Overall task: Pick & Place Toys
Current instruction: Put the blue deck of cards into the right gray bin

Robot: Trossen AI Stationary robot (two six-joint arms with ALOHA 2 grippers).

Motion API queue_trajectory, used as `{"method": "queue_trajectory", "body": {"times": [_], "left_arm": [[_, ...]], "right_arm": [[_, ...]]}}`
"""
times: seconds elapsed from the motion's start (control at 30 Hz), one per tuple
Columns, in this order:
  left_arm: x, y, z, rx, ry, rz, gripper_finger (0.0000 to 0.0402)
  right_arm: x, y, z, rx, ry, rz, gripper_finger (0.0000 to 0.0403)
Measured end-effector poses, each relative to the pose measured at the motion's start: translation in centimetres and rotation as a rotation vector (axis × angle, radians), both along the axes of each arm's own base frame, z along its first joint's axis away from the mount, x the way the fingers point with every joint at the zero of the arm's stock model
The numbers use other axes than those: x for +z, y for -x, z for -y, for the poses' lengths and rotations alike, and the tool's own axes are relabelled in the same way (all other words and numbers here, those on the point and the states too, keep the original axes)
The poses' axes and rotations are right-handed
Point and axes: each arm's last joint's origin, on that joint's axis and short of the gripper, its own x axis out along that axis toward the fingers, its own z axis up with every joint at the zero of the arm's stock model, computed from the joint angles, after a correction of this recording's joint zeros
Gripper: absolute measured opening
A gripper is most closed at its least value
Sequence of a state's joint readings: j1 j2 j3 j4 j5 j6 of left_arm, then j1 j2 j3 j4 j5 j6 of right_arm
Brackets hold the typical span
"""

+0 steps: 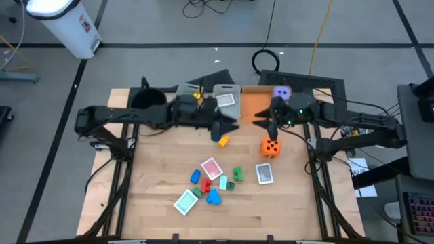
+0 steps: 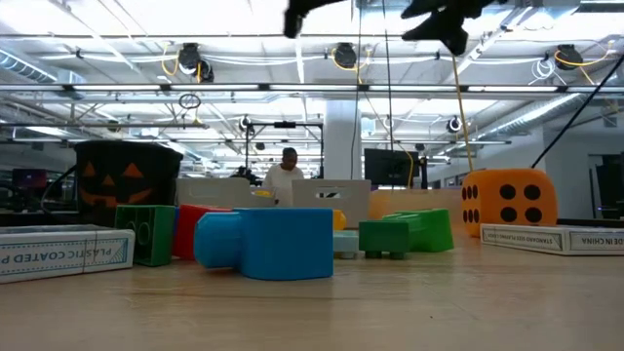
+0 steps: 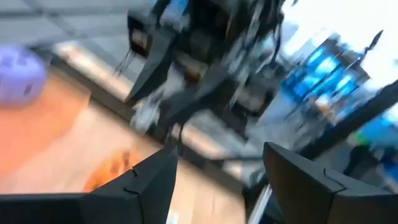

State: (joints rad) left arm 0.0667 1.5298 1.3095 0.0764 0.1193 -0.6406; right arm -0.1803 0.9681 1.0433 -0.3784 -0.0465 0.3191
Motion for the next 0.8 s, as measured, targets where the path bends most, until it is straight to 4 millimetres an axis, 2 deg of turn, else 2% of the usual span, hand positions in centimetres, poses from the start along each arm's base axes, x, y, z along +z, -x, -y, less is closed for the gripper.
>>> {"method": "queue_trajectory", "body": {"times": [0.17,0.3,0.47,0.6,0.8], "left_arm": [[-0.4,2.4,4.4,-0.027,-0.06,-0.229,0.0246],[-1.1,4.7,7.0,-0.045,-0.117,-0.403,0.0246],[-2.8,7.4,9.7,-0.115,-0.121,-0.67,0.0246],[-3.5,9.2,12.0,-0.142,-0.105,-0.795,0.0246],[-3.7,11.1,15.4,-0.138,-0.135,-0.814,0.0246]], "right_arm": [[-1.2,-0.9,-1.7,0.182,-0.08,0.196,0.0166],[-1.3,-1.6,-3.5,0.239,-0.083,0.263,0.0166],[-2.1,-2.9,-5.9,0.194,-0.052,0.22,0.0166],[-2.0,-4.4,-8.1,0.18,-0.038,0.186,0.0166],[-1.4,-6.8,-11.9,0.166,0.002,-0.026,0.0166]]}}
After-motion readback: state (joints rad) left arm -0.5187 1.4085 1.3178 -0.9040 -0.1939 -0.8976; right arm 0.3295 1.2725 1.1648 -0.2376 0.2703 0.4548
